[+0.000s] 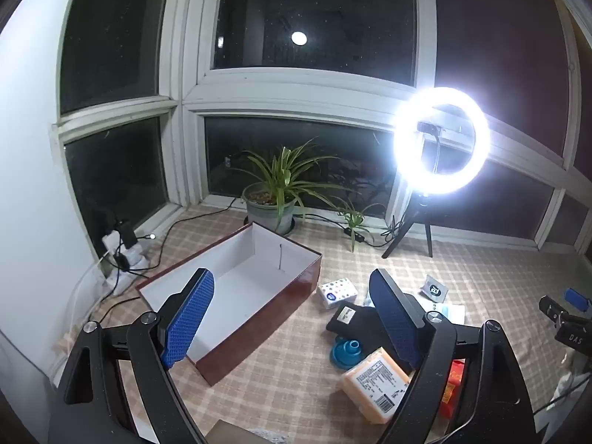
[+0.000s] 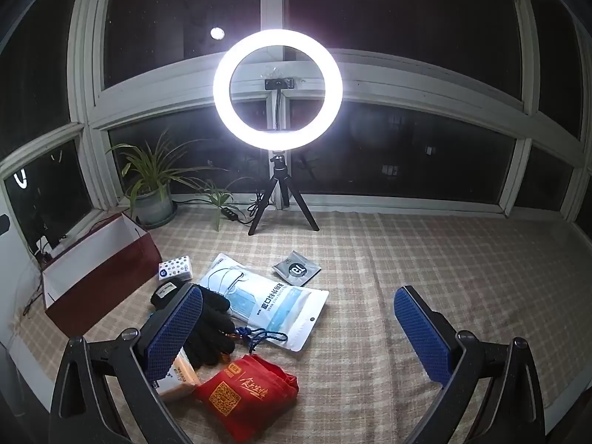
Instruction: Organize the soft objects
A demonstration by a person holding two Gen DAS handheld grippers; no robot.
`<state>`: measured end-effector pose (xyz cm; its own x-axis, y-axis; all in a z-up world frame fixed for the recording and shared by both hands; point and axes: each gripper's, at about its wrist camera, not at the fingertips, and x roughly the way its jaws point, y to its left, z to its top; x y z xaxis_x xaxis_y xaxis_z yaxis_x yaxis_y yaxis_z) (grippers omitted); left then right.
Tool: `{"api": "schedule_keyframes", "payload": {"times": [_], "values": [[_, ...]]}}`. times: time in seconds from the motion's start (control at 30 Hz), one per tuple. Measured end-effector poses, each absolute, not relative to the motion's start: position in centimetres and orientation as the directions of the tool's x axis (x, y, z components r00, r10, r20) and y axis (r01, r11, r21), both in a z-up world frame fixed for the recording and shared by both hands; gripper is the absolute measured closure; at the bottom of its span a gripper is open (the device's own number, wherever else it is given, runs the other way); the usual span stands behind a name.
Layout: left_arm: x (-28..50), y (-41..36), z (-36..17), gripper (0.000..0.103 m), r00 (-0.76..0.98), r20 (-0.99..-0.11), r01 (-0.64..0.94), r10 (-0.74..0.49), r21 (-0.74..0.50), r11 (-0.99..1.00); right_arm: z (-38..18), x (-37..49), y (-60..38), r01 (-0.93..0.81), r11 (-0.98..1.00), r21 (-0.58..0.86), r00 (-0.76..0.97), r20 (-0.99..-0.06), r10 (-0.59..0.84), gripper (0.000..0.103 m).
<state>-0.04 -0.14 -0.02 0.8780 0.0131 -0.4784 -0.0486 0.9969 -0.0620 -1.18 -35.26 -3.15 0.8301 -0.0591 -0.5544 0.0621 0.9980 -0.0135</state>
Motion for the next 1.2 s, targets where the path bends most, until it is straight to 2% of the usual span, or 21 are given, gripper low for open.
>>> {"api": "schedule_keyframes", "payload": {"times": [0.23, 0.27, 1.2], "values": [[-0.5, -1.1, 0.2, 0.017, 0.888, -0.459, -0.049, 0.029, -0.031, 0.998, -3.2, -1.3, -35.3, 0.061, 0.998, -0.005, 0.831, -0.554, -0.054, 0.0], [0.0, -0.2, 0.0, 0.017, 0.878, -0.478, -0.047, 0.004, -0.079, 0.996, -3.2, -1.3, -35.3, 0.062, 0.998, -0.005, 0.83, -0.555, -0.054, 0.0], [-0.2, -0.6, 0.4, 0.017, 0.88, -0.474, -0.045, 0.008, -0.066, 0.997, -3.0, -1.6, -35.6, 0.069, 0.998, -0.003, 0.83, -0.555, -0.059, 0.0]]}}
